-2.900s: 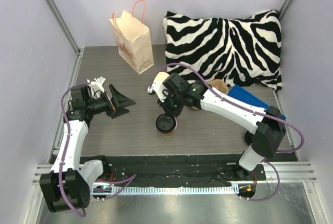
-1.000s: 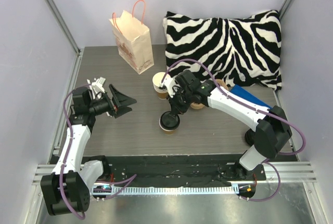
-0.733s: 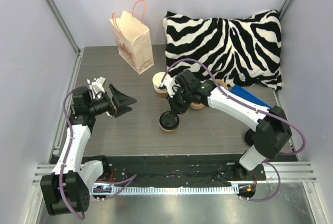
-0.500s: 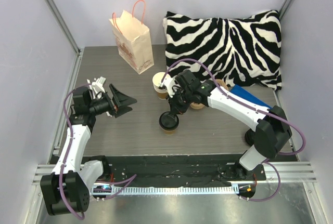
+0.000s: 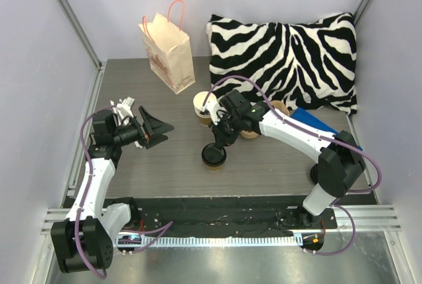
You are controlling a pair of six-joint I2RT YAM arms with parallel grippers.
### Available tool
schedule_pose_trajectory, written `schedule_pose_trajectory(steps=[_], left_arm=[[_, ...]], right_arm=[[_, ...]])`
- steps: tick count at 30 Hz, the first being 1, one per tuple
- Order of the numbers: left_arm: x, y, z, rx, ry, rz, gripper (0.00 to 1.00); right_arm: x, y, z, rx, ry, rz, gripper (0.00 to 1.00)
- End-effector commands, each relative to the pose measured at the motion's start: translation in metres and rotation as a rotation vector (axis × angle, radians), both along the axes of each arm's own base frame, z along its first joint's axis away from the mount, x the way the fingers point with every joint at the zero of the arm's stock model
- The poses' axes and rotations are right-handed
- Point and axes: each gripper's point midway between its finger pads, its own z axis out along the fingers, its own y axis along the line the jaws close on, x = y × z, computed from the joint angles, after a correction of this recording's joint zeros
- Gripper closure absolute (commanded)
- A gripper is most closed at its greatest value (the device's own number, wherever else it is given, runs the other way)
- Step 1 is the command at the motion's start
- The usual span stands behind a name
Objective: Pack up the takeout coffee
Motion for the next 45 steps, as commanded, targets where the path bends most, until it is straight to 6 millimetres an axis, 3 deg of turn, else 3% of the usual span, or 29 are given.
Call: schedule_pose_trajectory(steps=[1,8,11,15,17,19,20,25,29,32,41,45], left_arm=[[0.002,-0.001,0.004,-0.002,-0.033,-0.006,0.0],[0.002,-0.002,0.005,-0.004,-0.036,-0.018,0.0],[0.002,-0.003,0.01,-0.005,-0.05,-0.029,0.0],[-0.002,-0.008,0.018,-0.003,-0.093,-0.073,0.03],[-0.008,-0.018,0.022,0.004,-0.121,-0.125,0.06],[-0.019,-0.037,0.019,0.011,-0.122,-0.201,0.16],[-0.022,-0.044,0.017,0.017,-0.124,-0.229,0.27],[-0.045,-0.096,0.0,0.033,-0.095,-0.395,0.6],[-0.047,-0.12,-0.005,0.025,-0.078,-0.456,0.87],[-0.045,-0.131,-0.013,0.033,-0.05,-0.484,1.0],[-0.045,-0.144,-0.047,0.068,0.061,-0.541,1.0],[-0.043,-0.144,-0.076,0.106,0.151,-0.544,1.0]], right_arm=[[0.005,0.007,0.01,0.029,-0.021,0.004,0.82],[0.007,0.01,0.029,0.047,-0.033,0.003,0.5],[0.015,0.006,0.049,0.064,-0.072,-0.016,0.41],[0.025,-0.006,0.077,0.105,-0.105,-0.062,0.39],[0.018,-0.009,0.088,0.153,-0.082,-0.069,0.43],[0.006,-0.007,0.093,0.21,-0.01,-0.067,0.48],[-0.002,-0.007,0.091,0.229,0.026,-0.067,0.55],[-0.034,0.005,0.08,0.349,0.218,-0.07,0.83],[-0.047,0.013,0.071,0.397,0.369,-0.079,0.95],[-0.05,0.017,0.058,0.399,0.437,-0.087,0.99],[-0.052,0.013,0.012,0.321,0.511,-0.119,0.99],[-0.049,0.011,-0.002,0.302,0.533,-0.132,0.99]])
